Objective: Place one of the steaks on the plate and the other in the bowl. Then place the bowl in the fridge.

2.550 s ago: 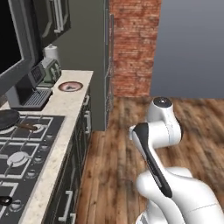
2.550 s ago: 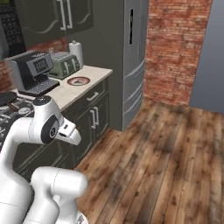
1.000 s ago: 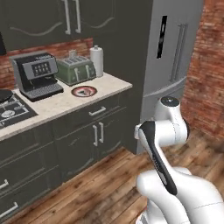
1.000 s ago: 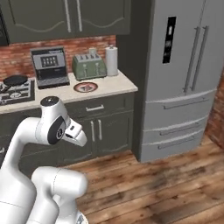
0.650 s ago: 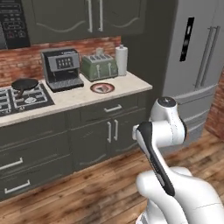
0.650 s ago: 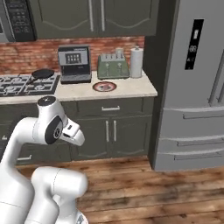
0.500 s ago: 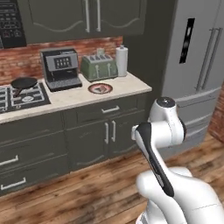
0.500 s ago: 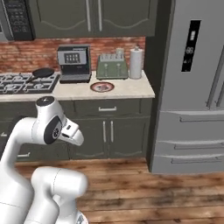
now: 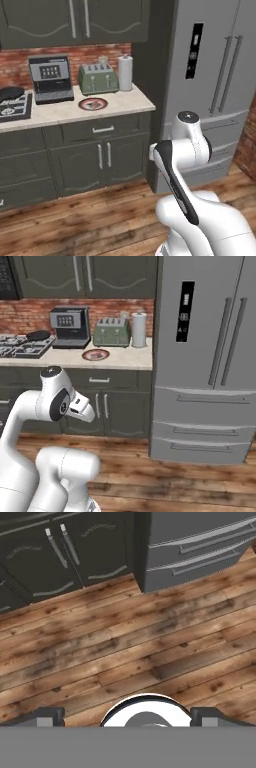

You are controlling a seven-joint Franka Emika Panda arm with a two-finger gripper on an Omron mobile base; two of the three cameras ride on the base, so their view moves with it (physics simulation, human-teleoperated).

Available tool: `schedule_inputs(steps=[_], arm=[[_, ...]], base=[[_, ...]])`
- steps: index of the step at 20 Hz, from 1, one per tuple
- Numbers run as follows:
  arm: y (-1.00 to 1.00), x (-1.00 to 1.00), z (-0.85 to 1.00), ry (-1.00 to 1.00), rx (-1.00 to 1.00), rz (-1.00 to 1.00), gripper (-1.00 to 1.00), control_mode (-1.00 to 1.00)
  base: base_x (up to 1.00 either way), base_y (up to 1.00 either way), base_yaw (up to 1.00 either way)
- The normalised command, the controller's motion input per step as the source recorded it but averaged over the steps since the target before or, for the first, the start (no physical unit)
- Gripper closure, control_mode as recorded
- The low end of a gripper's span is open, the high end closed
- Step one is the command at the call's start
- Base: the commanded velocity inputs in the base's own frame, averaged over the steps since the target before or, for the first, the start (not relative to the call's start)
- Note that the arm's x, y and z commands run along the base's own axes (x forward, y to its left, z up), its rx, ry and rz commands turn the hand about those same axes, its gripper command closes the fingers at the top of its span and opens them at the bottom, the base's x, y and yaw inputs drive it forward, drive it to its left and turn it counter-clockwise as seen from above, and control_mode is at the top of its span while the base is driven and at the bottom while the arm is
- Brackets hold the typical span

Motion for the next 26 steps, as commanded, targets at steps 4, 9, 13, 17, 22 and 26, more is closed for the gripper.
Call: schedule_inputs(steps=[4, 9, 13, 17, 22, 26], arm=[[0.0, 0.0, 0.0, 0.0, 0.0, 0.0, -1.0, 1.0], [0.0, 0.0, 0.0, 0.0, 0.0, 0.0, -1.0, 1.0], [0.0, 0.0, 0.0, 0.0, 0.0, 0.0, -1.0, 1.0], [0.0, 0.0, 0.0, 0.0, 0.0, 0.0, -1.0, 1.0], [0.0, 0.0, 0.0, 0.0, 0.0, 0.0, -1.0, 1.0], [0.0, 0.0, 0.0, 0.0, 0.0, 0.0, -1.0, 1.0]], base=[[-0.15, -1.0, 0.28], [-0.01, -1.0, 0.08], [0.26, -1.0, -0.1], [0.12, -0.85, -0.11], [0.11, -0.55, -0.05], [0.27, -0.02, 0.02]])
